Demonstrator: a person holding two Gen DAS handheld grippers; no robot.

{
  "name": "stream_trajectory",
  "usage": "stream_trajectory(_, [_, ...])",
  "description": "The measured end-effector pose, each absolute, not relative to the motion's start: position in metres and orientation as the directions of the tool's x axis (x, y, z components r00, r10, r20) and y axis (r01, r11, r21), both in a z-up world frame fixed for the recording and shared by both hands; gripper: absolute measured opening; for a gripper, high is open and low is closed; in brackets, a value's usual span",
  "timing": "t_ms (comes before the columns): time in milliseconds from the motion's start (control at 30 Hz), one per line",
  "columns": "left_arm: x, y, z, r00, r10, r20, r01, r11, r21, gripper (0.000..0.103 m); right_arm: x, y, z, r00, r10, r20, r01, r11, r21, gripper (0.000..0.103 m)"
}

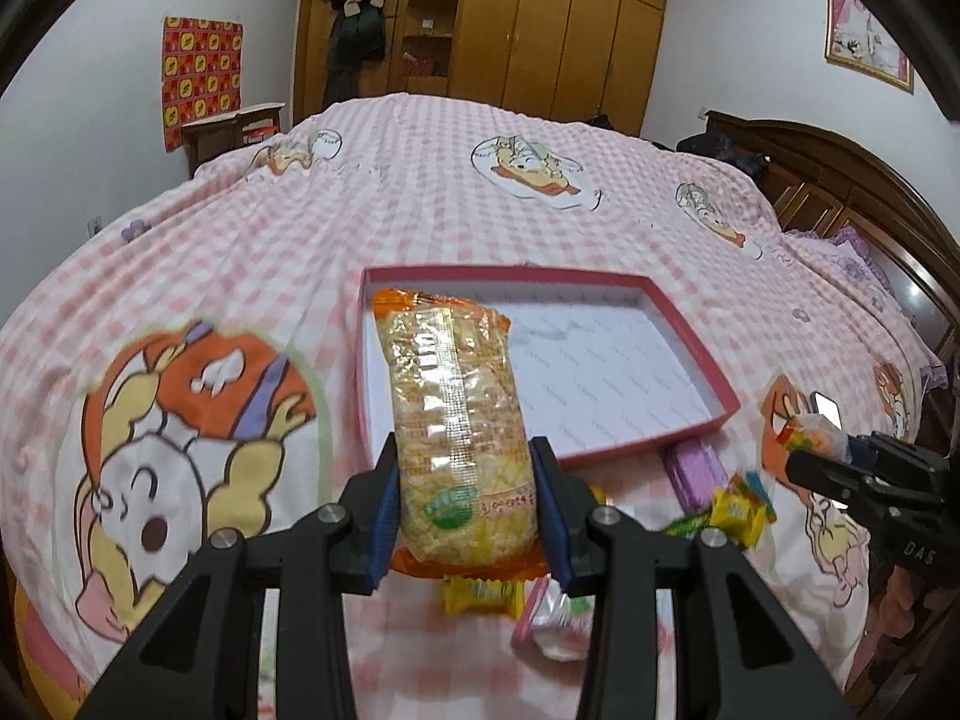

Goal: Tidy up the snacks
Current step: 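Carry the rice-cracker bar and jelly pack over the white box with both tools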

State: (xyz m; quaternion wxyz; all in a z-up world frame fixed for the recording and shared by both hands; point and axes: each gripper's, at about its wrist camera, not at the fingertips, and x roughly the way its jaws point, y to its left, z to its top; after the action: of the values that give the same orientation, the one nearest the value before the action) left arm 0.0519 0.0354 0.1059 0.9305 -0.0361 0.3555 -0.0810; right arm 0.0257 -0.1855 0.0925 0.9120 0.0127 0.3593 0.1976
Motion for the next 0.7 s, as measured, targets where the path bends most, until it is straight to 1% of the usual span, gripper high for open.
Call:
stream_trajectory(300, [0.091,0.026,0.111,0.738,-0.153,-0.658,0.125,0.988,-0.09,0.041,0.064,-0.182,0.097,0.669,0.333,-0.665,-0.335,0.933,0.13,0.04])
stream_trajectory(567, [0.126,0.017,0.099,0.716,-0.133,-0.686,0.13,0.99,-0.056,0.041,0.095,-0.177,0.095,0.668,0.314,-0.675,-0.326,0.938,0.114,0.04])
stream_trajectory(700, [0.144,0.017,0.09,0.69,-0.144,-0.71,0.13,0.989,-0.074,0.041,0.113,-0.174,0.094,0.662,0.305,-0.684,-0.321,0.941,0.109,0.04])
